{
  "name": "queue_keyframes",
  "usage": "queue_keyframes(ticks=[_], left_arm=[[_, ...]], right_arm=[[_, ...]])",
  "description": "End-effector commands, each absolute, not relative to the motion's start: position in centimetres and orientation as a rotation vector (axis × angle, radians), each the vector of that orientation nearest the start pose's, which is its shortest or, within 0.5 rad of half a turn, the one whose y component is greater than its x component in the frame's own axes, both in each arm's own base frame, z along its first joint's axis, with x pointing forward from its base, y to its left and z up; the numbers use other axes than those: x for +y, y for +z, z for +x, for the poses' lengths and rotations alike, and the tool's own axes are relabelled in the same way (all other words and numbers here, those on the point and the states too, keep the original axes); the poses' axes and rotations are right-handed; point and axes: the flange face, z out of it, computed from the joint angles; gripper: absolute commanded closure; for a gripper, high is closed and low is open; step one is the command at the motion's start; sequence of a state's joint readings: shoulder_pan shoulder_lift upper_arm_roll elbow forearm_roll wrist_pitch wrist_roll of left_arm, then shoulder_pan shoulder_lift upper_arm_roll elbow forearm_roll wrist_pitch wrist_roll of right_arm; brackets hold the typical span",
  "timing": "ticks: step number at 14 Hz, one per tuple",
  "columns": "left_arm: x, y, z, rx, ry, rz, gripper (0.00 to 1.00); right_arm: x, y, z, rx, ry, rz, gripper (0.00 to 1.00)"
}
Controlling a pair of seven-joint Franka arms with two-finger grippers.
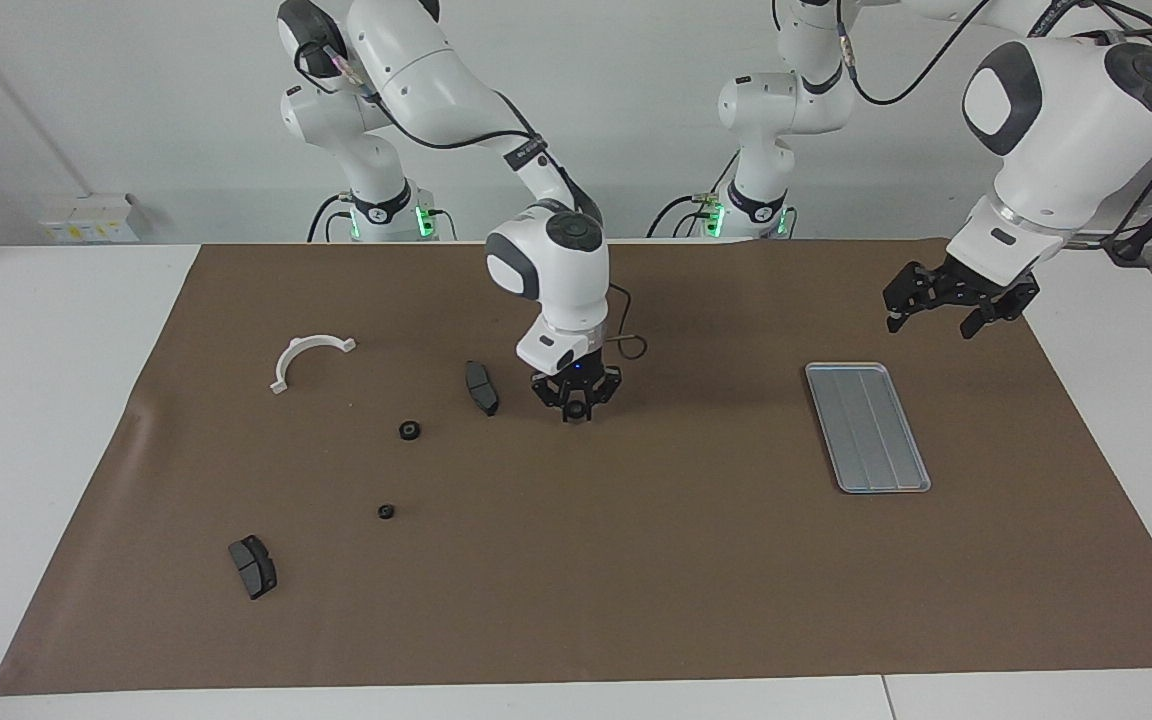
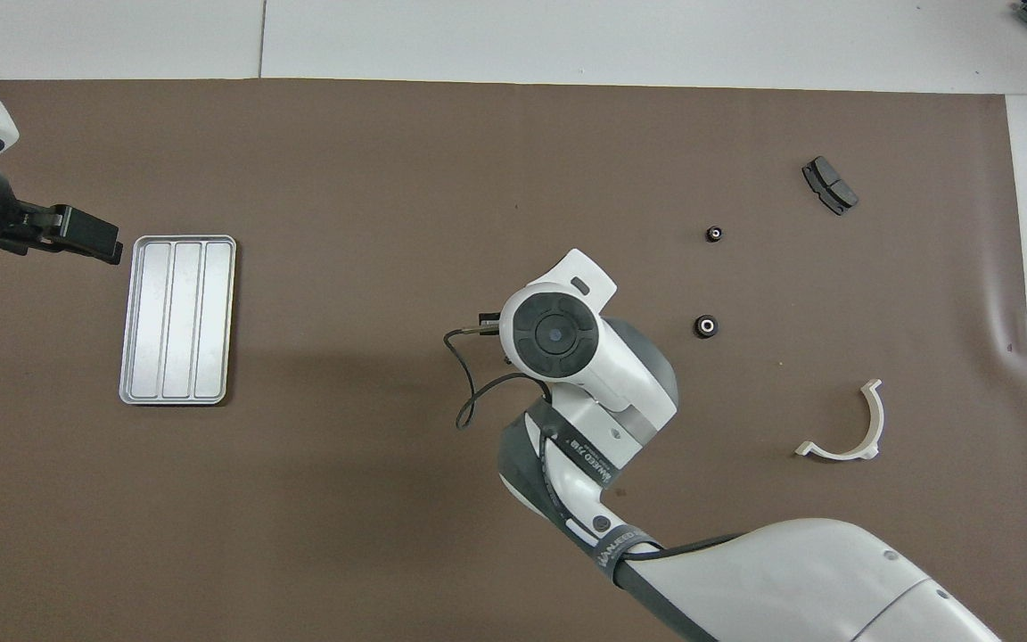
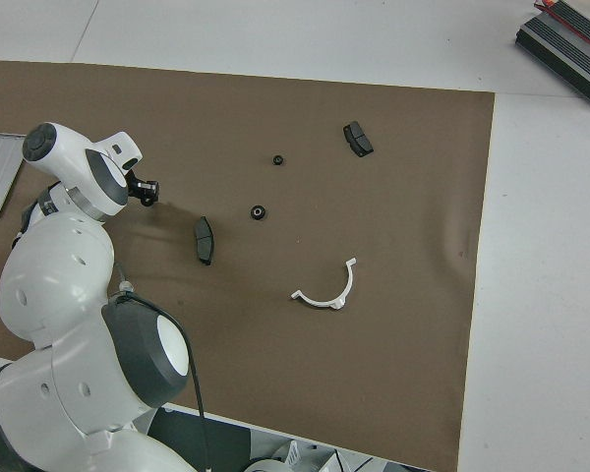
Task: Place bearing gear from tray to pile
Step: 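Carry the third gear beside the other gears and release it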
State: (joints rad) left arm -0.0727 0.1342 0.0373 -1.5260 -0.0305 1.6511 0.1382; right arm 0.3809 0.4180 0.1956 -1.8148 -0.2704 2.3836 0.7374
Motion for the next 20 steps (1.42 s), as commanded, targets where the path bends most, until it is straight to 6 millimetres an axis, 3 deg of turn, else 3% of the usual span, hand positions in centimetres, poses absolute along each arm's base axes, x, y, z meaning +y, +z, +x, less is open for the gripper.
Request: queue_keyframes(ticks=[1,4,9,15,18,19,20], left_arm=[[-2.2,57.7,59.2,0.281,-0.006,-3.139,0.0],[-2.2,57.7,59.2,0.281,-0.006,-3.139,0.0],[-2.2,57.7,59.2,0.281,-0.006,-3.139,0.0],[-2.2,57.7,59.2,0.283,-0.006,-3.139,0.0],[-2.2,57.7,59.2,0.283,-0.006,-3.139,0.0],[-2.2,57.7,59.2,0.281,-0.006,-3.139,0.0],[-2.2,57.7,59.2,0.281,-0.006,-3.139,0.0]], right_arm=[[29.0,35.2,57.8,0.029,-0.357,-3.156,1.0],[22.4,36.1,60.3,0.03,-0.351,-3.183,1.0],[11.6,33.4,60.7,-0.059,-0.258,-3.234,1.0],[5.0,31.0,58.6,-0.08,-0.162,-3.261,1.0],[1.5,30.1,57.5,-0.133,-0.106,-3.27,0.92],[1.1,29.9,57.4,-0.126,-0.1,-3.271,0.91],[1.0,29.9,57.2,-0.122,-0.095,-3.272,0.84]])
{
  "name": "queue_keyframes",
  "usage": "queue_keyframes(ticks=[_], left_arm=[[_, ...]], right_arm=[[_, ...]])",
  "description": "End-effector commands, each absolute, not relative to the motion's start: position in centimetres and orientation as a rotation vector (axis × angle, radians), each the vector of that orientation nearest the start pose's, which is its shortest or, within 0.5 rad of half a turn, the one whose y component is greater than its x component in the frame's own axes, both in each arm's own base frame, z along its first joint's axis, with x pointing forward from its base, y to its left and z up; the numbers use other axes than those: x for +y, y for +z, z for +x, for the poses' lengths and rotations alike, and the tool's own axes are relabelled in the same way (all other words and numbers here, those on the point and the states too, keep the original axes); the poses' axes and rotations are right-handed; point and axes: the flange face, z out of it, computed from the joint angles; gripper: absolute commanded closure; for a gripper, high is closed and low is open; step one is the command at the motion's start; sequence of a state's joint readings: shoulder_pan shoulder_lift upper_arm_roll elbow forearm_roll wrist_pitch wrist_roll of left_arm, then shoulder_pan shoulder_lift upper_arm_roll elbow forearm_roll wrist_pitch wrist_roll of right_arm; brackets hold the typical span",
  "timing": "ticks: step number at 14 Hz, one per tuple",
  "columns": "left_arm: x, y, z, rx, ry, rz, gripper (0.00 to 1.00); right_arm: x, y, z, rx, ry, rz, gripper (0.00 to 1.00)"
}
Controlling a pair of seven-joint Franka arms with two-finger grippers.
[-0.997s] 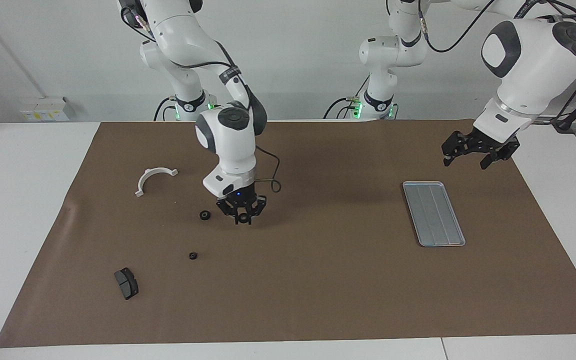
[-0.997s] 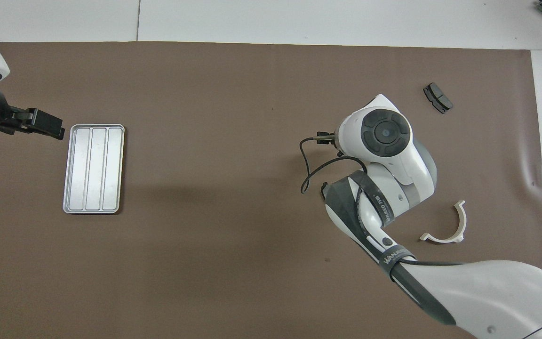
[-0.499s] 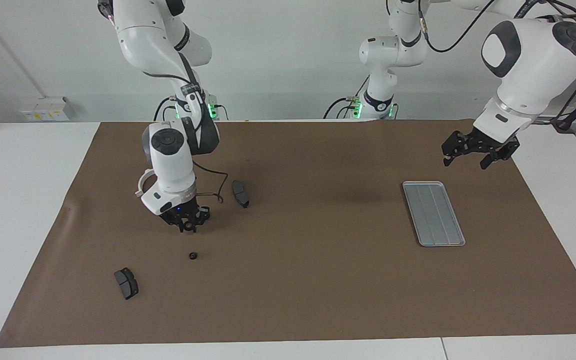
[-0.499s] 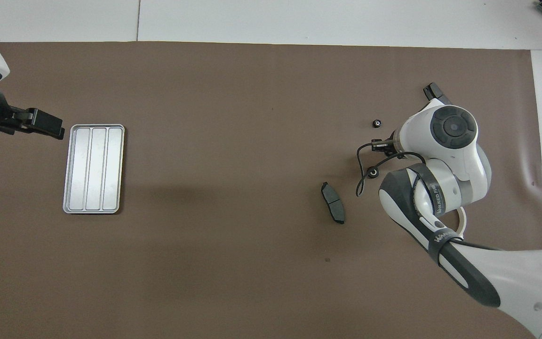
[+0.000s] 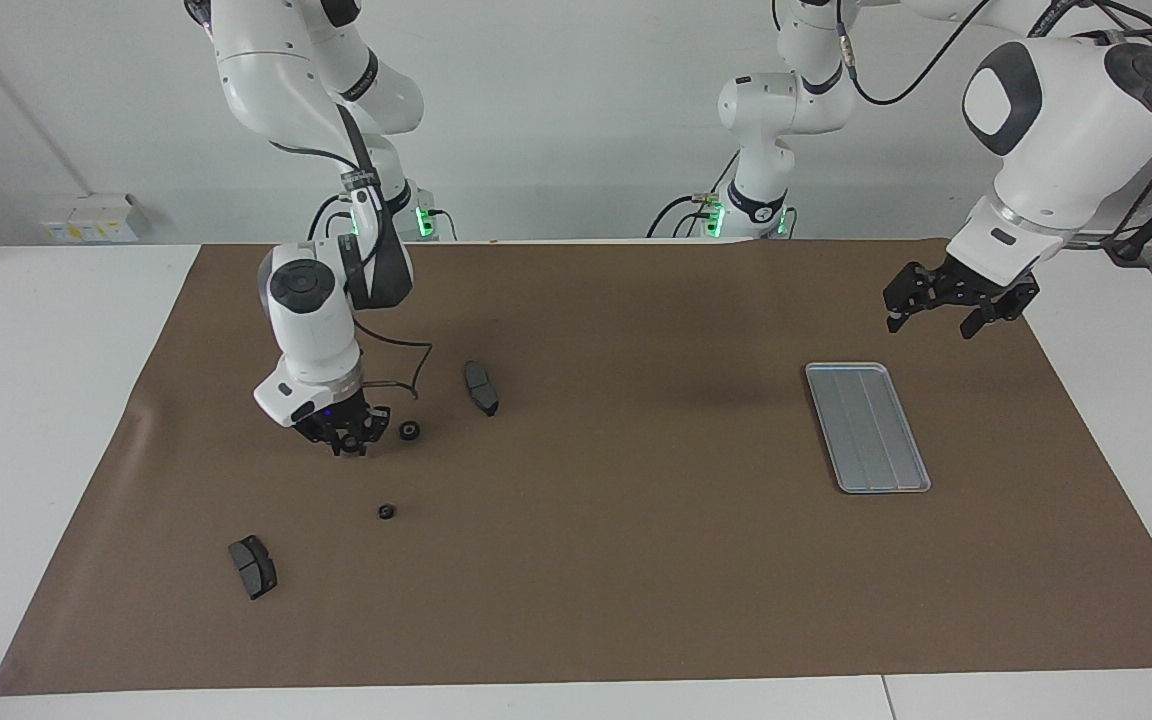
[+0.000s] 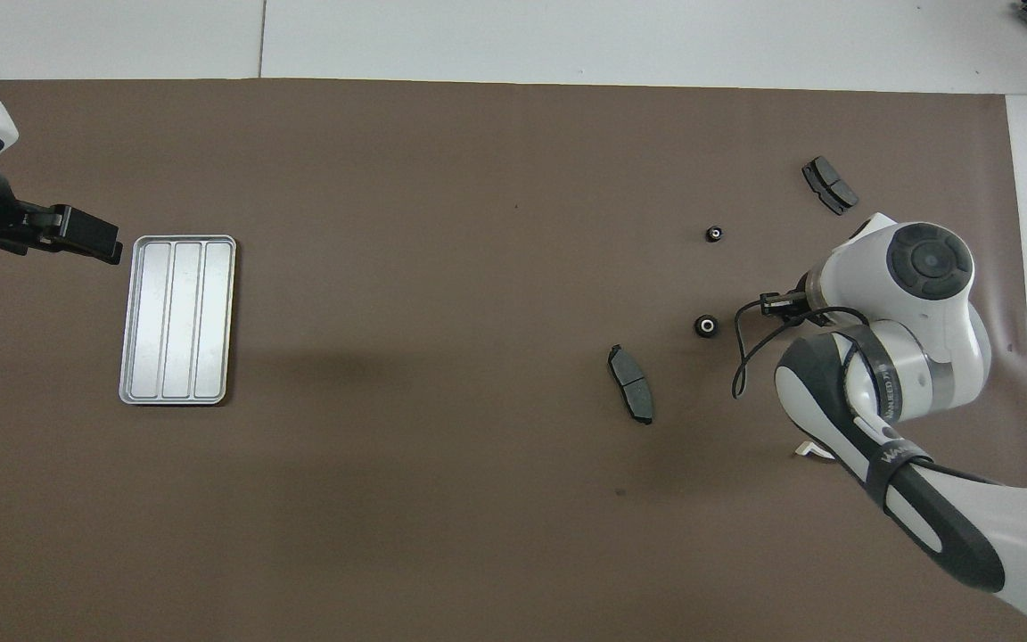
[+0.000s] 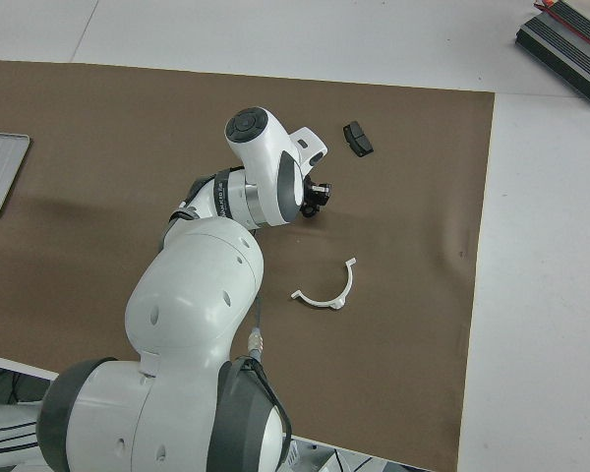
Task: Place bearing gear from tray to pile
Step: 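Carry the third gear beside the other gears and release it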
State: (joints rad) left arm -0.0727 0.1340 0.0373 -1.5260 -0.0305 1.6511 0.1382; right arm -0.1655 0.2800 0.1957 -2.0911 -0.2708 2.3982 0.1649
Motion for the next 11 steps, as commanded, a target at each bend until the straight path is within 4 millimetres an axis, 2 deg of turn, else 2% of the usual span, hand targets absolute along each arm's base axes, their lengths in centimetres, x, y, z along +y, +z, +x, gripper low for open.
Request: queue_keyframes(ticks=[1,2,4,6,9,11], left_arm=[[-2.2,57.7,59.2,0.281,-0.006,-3.139,0.0],[-2.2,57.7,59.2,0.281,-0.006,-3.139,0.0],[-2.2,57.7,59.2,0.281,-0.006,-3.139,0.0],[-2.2,57.7,59.2,0.281,-0.006,-3.139,0.0],[-2.2,57.7,59.2,0.281,-0.006,-3.139,0.0],[-2.2,57.7,59.2,0.281,-0.006,-3.139,0.0]], right_arm=[[1.0,29.9,57.2,-0.124,-0.09,-3.274,0.48],[1.0,30.0,57.3,-0.115,-0.093,-3.274,0.0],[0.9,30.4,57.4,-0.102,-0.083,-3.277,0.0],[1.3,33.1,58.1,-0.085,-0.115,-3.286,0.0],[2.0,38.5,59.0,0.009,-0.158,-3.257,0.0],[2.1,42.9,59.3,0.076,-0.218,-3.229,0.0]])
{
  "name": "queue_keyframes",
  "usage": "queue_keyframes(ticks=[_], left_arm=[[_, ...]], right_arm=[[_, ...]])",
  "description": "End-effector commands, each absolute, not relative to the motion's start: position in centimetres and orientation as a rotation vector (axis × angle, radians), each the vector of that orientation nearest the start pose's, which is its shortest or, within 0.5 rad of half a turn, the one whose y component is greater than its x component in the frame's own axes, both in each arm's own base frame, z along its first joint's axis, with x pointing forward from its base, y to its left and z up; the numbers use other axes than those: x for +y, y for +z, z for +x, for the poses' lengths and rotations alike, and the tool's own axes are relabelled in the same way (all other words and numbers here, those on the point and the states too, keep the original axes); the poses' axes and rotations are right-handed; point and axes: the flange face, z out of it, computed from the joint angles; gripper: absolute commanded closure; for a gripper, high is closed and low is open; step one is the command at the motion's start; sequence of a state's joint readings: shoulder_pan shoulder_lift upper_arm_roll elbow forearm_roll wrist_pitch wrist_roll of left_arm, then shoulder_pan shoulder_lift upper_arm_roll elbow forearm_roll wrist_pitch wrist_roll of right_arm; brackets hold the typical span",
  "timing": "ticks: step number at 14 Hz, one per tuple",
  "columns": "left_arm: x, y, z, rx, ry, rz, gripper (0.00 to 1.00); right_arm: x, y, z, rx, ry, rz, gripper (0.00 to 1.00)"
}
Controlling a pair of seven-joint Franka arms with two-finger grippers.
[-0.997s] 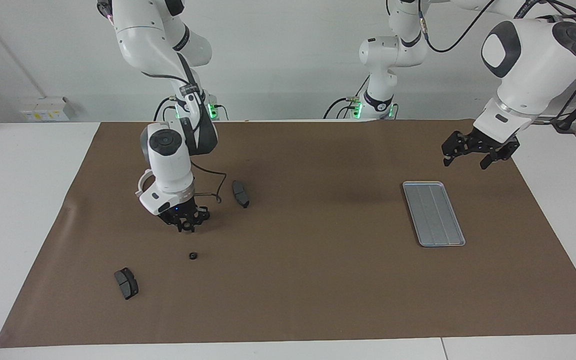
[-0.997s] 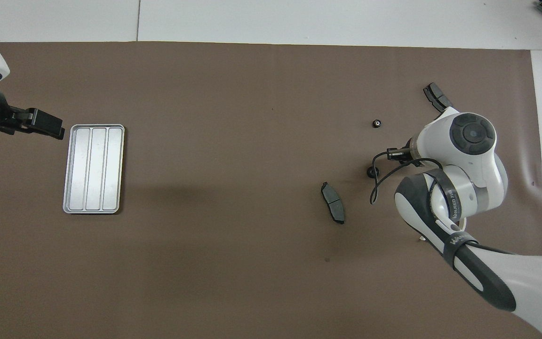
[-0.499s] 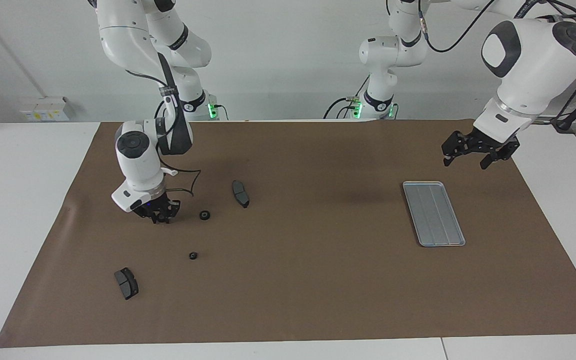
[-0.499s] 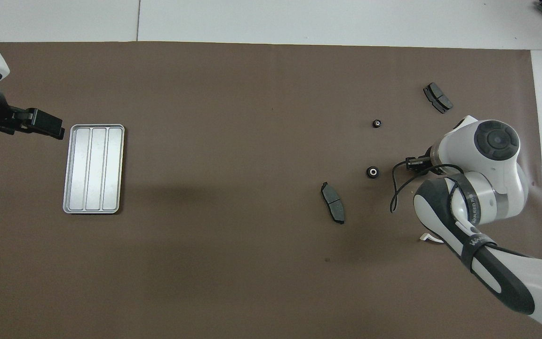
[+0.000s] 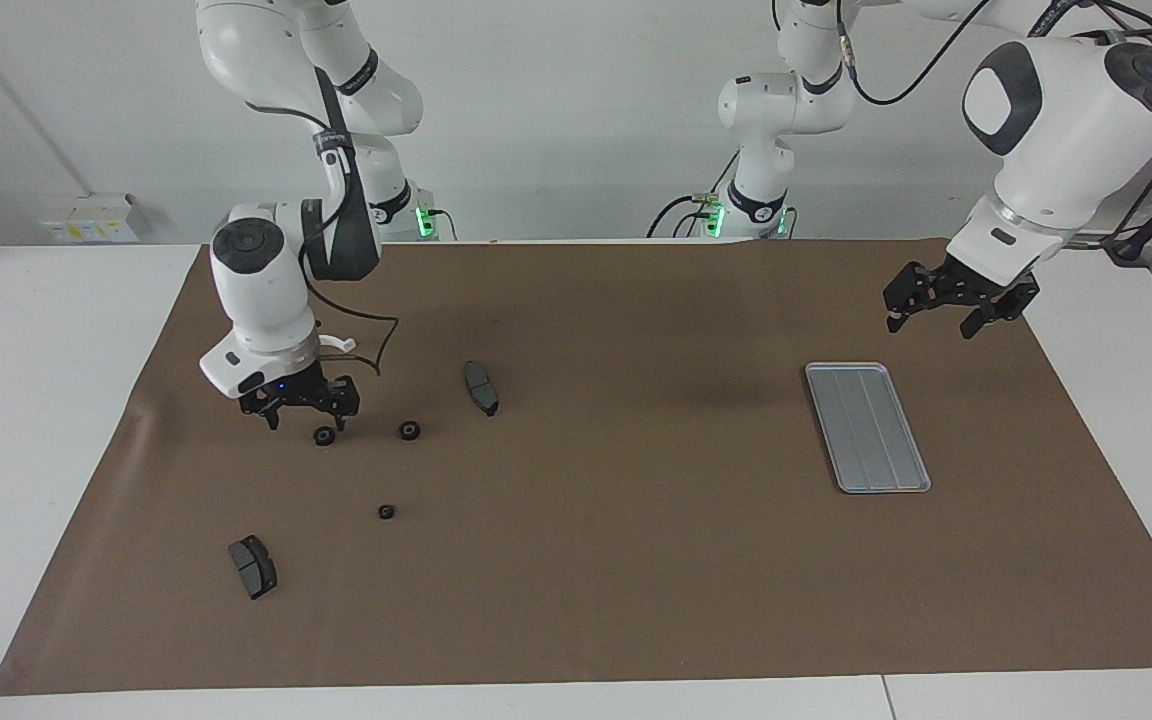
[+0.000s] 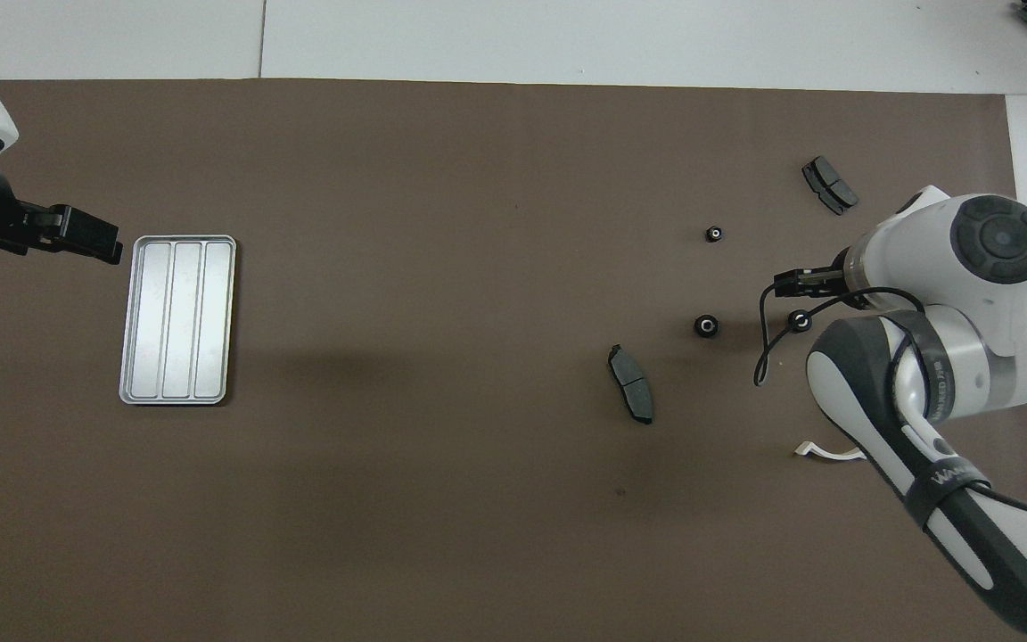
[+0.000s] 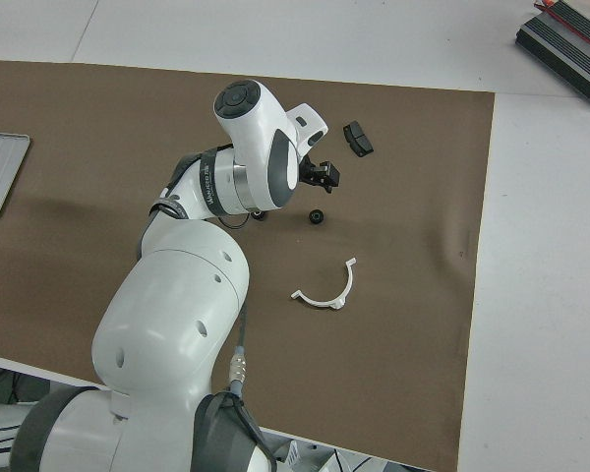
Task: Place bearing gear from tray to pile
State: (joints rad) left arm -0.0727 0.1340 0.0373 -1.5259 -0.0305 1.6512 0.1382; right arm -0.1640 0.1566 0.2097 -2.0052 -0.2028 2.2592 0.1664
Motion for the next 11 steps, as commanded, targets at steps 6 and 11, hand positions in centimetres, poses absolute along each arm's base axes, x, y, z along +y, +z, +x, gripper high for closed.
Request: queue_keyframes(ticks=[6,11], left_arm=[[-2.2,57.7,59.2,0.281,-0.006,-3.139,0.0],[-2.2,57.7,59.2,0.281,-0.006,-3.139,0.0]], right_arm=[[4.0,55.6,59.0,0.144,-0.174,-3.165,0.0],[3.9,60.0,57.8,0.159,-0.225,-3.159,0.0]])
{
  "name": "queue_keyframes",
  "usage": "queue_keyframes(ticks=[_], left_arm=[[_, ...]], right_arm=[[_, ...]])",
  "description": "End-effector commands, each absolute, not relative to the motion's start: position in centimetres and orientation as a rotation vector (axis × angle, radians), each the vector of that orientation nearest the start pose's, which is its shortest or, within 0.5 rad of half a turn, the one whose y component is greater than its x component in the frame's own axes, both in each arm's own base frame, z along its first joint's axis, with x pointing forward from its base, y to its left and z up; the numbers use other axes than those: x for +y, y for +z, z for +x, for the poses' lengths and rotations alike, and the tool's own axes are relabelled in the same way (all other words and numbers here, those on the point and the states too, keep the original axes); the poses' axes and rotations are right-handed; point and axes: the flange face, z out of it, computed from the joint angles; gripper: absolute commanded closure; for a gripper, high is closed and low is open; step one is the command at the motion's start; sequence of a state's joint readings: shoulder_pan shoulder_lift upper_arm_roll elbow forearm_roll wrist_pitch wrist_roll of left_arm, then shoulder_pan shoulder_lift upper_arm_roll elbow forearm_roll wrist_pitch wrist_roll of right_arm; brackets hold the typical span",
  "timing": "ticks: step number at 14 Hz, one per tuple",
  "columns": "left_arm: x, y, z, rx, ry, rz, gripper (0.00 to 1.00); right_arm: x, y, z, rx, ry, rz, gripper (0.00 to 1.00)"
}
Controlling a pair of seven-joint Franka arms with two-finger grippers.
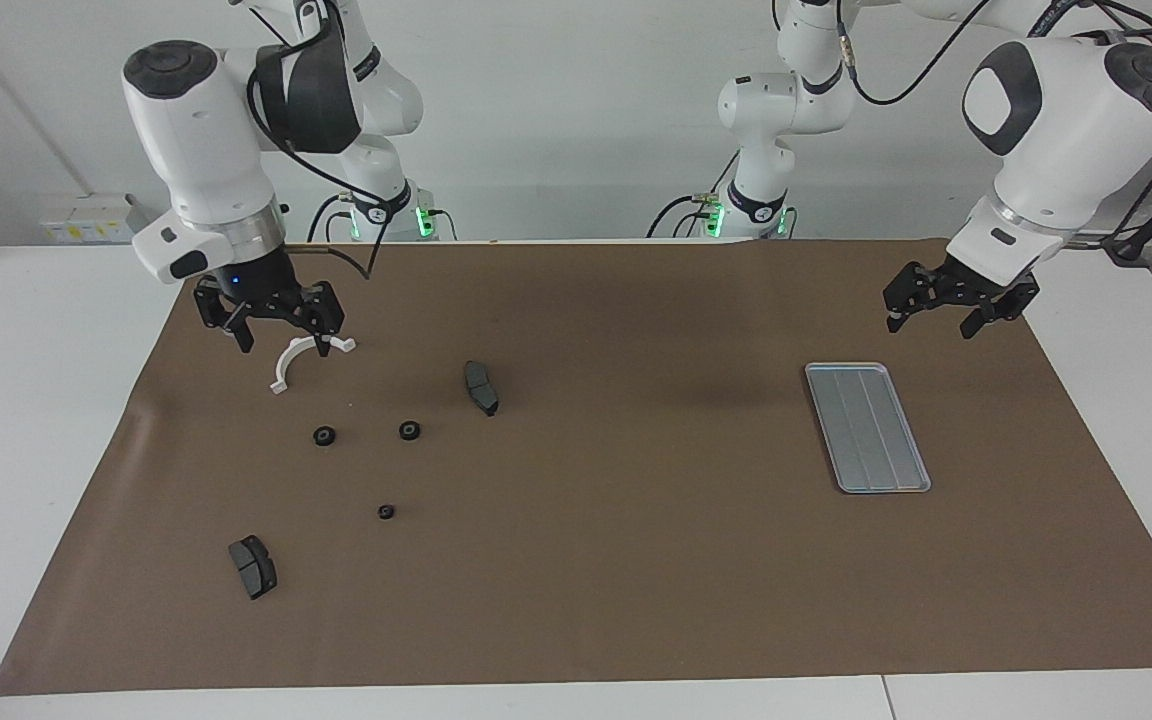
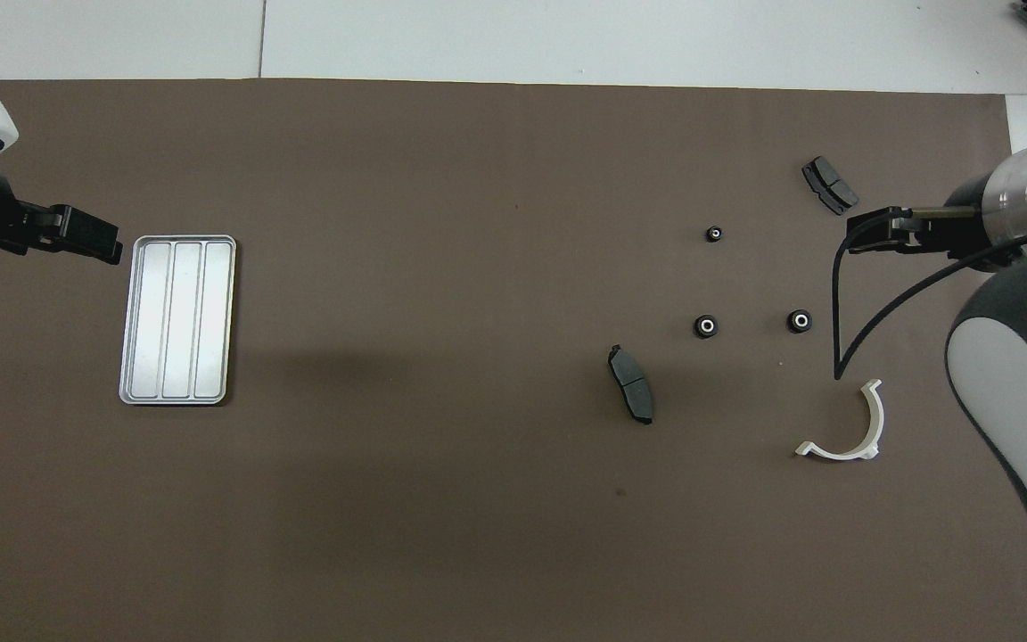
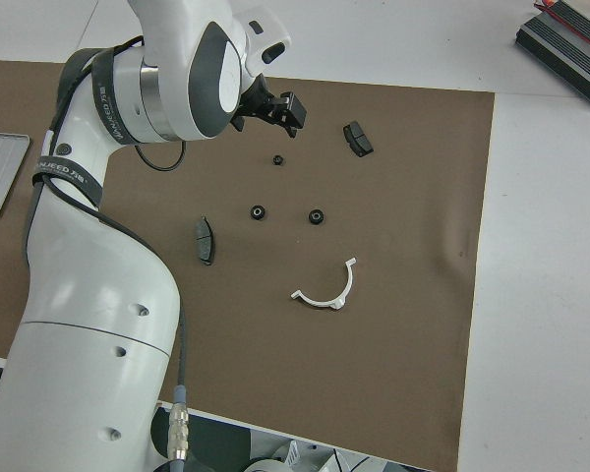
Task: Place bearing gear from tray to pile
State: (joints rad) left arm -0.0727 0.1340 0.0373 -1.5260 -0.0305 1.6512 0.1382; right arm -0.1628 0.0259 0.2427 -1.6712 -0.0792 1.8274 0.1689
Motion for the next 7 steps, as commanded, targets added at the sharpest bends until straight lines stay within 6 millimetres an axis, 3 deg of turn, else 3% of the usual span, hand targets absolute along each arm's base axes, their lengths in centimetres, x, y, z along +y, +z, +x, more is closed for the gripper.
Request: queue_keyframes(ticks=[1,4,7], left_arm=[[-2.2,57.7,59.2,0.278,-0.006,-3.139,0.0],[-2.2,57.7,59.2,0.281,-0.006,-3.139,0.0],[-2.2,57.7,59.2,0.281,-0.006,-3.139,0.0]], right_arm=[[3.9,60.9,57.8,0.161,-0.233,-3.159,0.0],[2.7,62.9,57.7,0.188,-0.213,-3.159,0.0],[3.2,63.8,56.9,0.173,-0.161,-3.17,0.0]])
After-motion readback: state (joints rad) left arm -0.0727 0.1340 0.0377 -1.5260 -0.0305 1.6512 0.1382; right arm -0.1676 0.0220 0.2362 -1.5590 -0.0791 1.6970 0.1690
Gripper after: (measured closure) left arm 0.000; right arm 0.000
